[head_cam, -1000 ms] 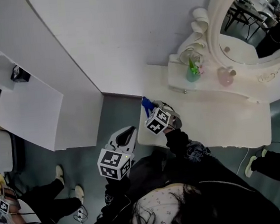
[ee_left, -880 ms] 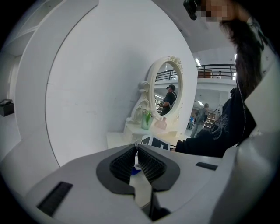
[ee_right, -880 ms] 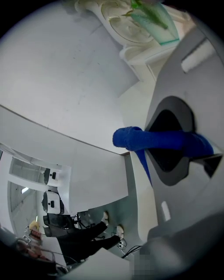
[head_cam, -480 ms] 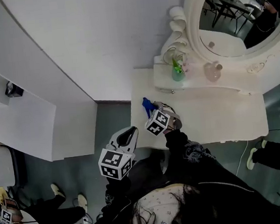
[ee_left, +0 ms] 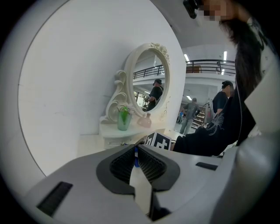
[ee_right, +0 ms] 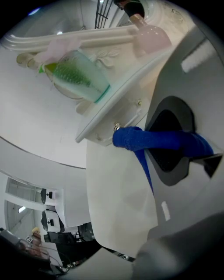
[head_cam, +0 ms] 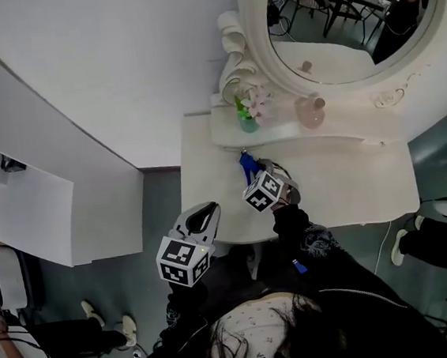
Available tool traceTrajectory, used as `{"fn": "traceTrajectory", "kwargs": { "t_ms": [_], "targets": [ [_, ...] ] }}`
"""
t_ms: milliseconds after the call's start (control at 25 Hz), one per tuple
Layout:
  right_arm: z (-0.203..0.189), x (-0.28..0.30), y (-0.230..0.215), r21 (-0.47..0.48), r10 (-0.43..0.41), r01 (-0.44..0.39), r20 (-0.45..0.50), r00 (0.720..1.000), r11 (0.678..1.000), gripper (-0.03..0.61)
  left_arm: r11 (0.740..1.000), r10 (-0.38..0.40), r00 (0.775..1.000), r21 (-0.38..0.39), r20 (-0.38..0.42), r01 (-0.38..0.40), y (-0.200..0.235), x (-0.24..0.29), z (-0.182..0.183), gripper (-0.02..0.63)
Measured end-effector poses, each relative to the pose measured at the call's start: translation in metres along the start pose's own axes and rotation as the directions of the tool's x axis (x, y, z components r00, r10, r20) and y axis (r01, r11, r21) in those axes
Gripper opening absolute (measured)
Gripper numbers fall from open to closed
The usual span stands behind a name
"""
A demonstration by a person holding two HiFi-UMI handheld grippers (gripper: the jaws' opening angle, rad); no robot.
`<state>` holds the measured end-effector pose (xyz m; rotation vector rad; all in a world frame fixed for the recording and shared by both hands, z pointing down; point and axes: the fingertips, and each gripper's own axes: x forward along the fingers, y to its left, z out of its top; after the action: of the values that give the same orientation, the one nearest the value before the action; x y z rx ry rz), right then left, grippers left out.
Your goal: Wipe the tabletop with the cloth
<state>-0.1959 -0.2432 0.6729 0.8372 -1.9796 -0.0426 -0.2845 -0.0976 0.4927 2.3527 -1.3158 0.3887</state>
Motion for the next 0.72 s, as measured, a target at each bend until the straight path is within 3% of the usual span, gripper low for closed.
{"fn": "traceTrajectory", "kwargs": {
  "t_ms": [720],
  "targets": [
    [-0.152, -0.040, -0.146, 0.097, -0.033, 0.034, -0.013, 0.999, 0.995, 0.074, 0.996, -0.084, 0.996, 0.040, -0.041, 0.086, -0.151, 0.153, 0.034, 0.000]
  ]
}}
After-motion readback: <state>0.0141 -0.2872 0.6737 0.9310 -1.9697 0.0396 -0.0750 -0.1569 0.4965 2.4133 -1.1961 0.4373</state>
